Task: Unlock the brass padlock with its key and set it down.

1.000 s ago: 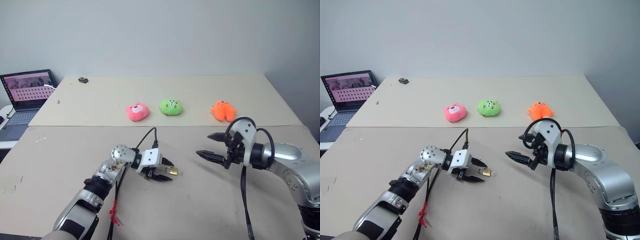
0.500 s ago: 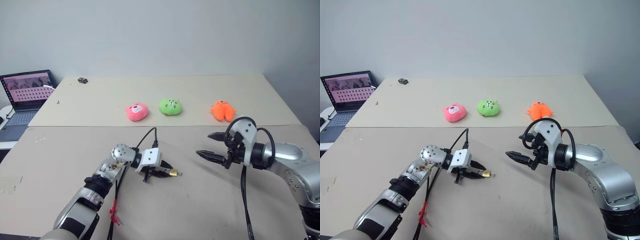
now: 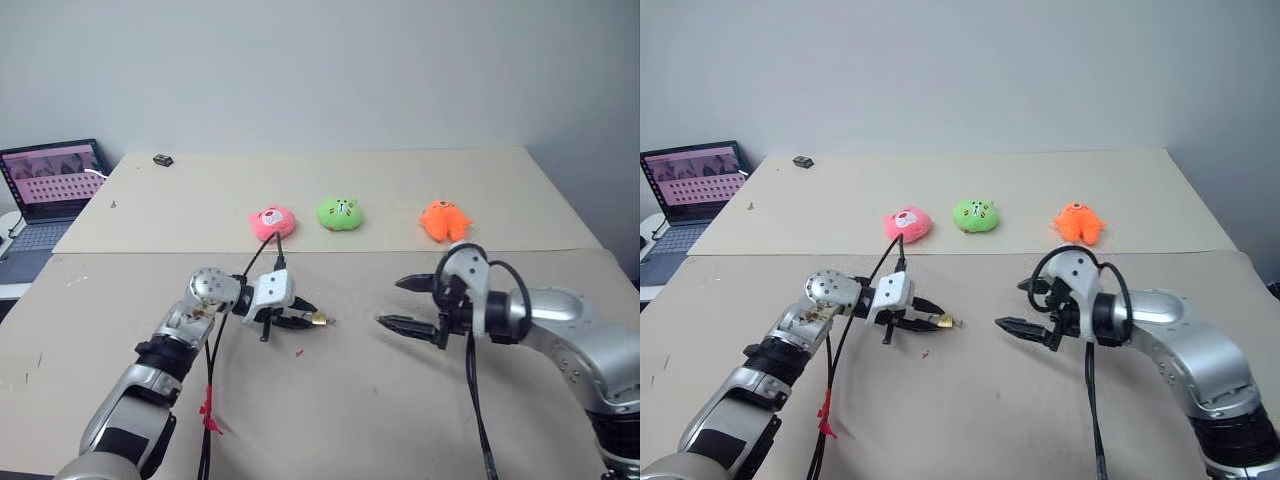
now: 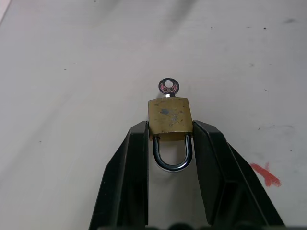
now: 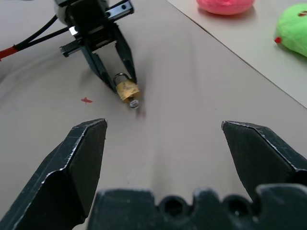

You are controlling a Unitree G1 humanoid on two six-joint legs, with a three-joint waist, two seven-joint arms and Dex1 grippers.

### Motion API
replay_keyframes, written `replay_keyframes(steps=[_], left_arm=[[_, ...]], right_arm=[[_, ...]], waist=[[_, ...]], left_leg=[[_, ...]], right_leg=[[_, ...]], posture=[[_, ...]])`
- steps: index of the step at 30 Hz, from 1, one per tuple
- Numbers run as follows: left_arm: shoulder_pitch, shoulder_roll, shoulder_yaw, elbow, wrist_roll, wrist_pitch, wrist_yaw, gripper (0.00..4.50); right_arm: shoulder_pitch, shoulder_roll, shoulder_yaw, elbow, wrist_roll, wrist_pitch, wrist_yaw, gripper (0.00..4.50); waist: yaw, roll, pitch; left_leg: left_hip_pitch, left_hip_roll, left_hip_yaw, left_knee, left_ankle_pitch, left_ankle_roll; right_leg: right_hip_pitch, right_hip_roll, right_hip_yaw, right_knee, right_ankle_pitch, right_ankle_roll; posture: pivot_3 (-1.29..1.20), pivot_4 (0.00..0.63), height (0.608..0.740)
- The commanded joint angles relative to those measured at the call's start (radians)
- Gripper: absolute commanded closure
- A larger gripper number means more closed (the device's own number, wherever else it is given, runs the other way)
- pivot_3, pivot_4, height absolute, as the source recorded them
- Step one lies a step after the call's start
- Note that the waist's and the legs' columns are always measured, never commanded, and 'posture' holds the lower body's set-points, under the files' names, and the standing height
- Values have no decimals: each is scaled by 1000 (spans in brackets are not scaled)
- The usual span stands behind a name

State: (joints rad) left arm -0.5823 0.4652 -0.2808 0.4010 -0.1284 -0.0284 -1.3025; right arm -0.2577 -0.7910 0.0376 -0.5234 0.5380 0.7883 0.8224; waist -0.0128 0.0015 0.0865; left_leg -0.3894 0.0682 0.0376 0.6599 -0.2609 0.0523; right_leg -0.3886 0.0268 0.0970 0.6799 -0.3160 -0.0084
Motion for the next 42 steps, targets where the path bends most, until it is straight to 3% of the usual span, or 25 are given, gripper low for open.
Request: replay_keyframes(steps=[1,6,13,22,30,33,42], left_arm=[[-42,-37,88,-194,-179,307,45,3667],[-95,-31,147,-233,-283,513,59,3667],[-141,-1,127,-153,-311,595,-56,3667],[-288,23,52,67,-278,561,-295,3667],[-332,74,-105,81,-354,527,-312,3667],[-330,94,-156,73,-376,498,-312,3667],[-344,91,-184,94,-401,473,-312,3667]], right_arm=[[-28,-4,55,-32,-81,-100,4,0],[-79,22,88,-14,-216,-266,-33,0],[-148,-4,153,4,-381,-457,16,0],[-129,-30,189,8,-466,-598,93,0],[-146,5,197,46,-509,-677,108,0],[-147,15,196,49,-510,-682,117,746],[-126,18,183,25,-503,-664,136,3803]], waist=[[3,0,0],[3,0,0],[-1,0,0],[3,2,0],[-3,1,0],[-2,1,1],[2,1,1]], left_leg=[[0,0,-1,0,0,0],[1,-1,-3,0,0,0],[6,0,-3,0,1,-1],[2,-1,-3,0,1,-1],[2,-1,-3,0,0,0],[2,-1,-3,0,0,0],[2,-1,-4,1,0,0]], right_leg=[[0,0,0,0,0,0],[0,0,-1,0,0,0],[0,1,-1,-1,-1,1],[0,1,-1,0,-1,1],[-1,1,-1,0,0,0],[-1,1,-1,1,-1,0],[0,1,-1,1,-1,0]], posture=[[0,150,650],[0,150,650],[0,150,650],[0,150,650],[0,150,650],[0,150,650],[0,150,650]])
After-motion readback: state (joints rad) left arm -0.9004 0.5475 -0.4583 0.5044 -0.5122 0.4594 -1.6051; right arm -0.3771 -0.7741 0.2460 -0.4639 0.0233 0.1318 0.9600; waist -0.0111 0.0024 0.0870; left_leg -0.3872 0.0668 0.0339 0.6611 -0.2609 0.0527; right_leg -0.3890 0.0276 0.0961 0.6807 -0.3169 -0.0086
